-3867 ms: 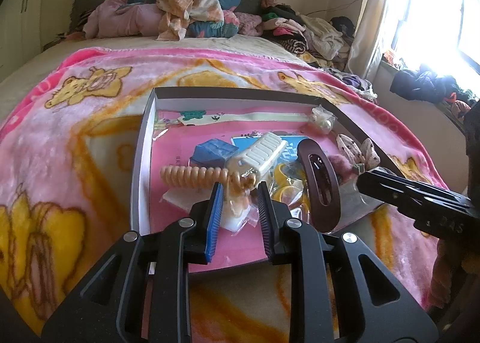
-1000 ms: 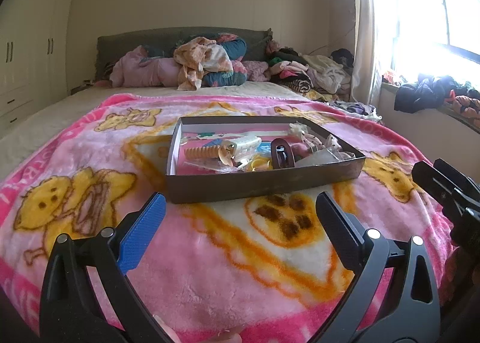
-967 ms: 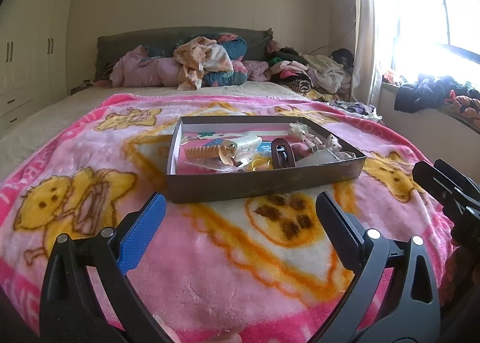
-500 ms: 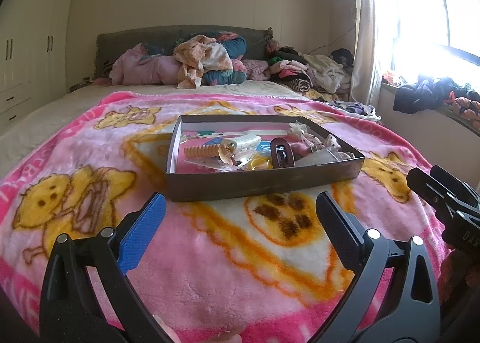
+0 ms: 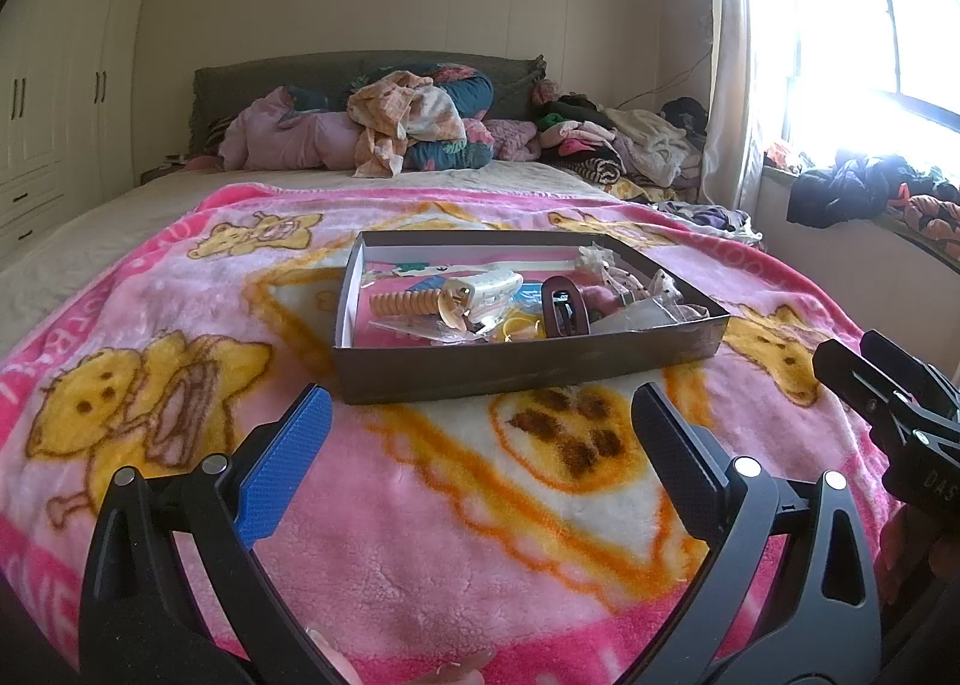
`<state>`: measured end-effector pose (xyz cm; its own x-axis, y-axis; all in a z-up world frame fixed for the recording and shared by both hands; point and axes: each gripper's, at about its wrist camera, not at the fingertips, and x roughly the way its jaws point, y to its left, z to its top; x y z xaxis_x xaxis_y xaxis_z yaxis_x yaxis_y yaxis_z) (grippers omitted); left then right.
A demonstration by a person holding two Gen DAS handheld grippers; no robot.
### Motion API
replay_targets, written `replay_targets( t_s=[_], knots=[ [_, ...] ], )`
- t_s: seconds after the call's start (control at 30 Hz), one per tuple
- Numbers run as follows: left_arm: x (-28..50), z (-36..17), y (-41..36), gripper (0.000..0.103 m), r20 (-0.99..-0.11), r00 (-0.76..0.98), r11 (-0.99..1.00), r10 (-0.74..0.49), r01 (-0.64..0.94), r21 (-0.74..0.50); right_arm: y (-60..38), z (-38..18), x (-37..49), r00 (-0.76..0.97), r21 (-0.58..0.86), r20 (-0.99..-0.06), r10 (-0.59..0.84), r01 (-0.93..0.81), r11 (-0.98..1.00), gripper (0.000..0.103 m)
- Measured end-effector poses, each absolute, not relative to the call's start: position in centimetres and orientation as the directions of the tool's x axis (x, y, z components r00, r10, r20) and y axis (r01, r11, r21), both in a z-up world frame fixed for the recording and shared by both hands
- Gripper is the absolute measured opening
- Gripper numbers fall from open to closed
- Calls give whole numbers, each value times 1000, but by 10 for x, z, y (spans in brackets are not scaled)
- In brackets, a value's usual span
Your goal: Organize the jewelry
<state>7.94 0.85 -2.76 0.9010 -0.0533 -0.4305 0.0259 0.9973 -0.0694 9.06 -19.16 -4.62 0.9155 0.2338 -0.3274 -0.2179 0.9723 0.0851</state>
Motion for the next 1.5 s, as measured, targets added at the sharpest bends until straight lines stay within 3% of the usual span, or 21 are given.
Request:
replay_targets(
  t_s=[1.5],
  knots=[
    [81, -28, 6, 91, -435, 898, 996, -63, 32, -77, -188, -45, 91, 915, 77, -328, 236, -223, 972, 97]
  ],
)
